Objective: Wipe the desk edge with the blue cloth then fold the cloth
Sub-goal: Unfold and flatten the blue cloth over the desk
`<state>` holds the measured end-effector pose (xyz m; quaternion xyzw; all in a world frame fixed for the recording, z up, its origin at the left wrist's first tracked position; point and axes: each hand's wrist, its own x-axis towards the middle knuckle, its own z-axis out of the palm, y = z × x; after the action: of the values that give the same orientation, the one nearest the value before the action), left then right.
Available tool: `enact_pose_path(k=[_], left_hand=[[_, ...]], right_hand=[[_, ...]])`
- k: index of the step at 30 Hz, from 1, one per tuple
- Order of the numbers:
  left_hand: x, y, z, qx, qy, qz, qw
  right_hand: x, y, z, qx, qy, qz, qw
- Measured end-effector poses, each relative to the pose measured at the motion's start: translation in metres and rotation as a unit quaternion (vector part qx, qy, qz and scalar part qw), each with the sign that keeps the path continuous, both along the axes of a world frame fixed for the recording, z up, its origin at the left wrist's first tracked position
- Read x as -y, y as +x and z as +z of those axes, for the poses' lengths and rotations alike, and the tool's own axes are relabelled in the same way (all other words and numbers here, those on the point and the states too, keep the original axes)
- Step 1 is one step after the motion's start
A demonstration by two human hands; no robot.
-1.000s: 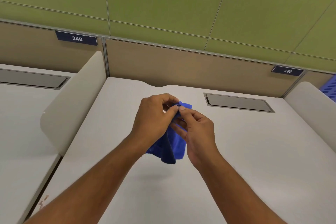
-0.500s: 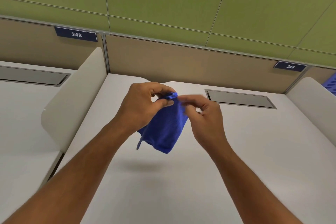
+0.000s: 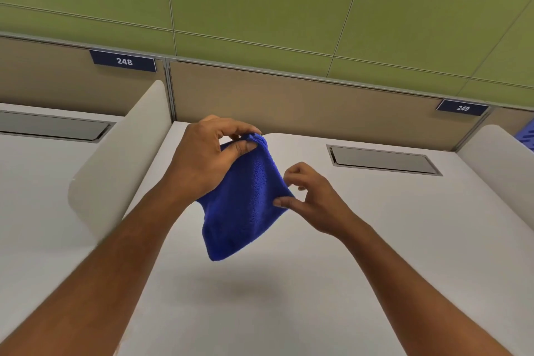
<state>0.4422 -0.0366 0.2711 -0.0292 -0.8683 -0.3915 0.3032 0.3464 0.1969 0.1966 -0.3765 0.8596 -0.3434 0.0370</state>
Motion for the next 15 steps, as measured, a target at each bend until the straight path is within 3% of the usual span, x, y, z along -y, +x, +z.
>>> enact_pose_path(k=[4, 8, 15], left_hand=[[0.016, -0.006, -0.007, -0.011, 0.02, 0.053, 0.998], [0.041, -0.016, -0.036, 0.054, 0.071, 0.131, 0.987], [0.033, -0.021, -0.048, 0.036, 0.156, 0.113, 0.981]], right_hand=[[-0.006, -0.001, -0.007, 0.018, 0.08, -0.005, 0.997], [-0.009, -0.012, 0.017, 0.015, -0.021, -0.099, 0.995], [-0.008, -0.02, 0.039, 0.084, -0.209, -0.166, 0.96]])
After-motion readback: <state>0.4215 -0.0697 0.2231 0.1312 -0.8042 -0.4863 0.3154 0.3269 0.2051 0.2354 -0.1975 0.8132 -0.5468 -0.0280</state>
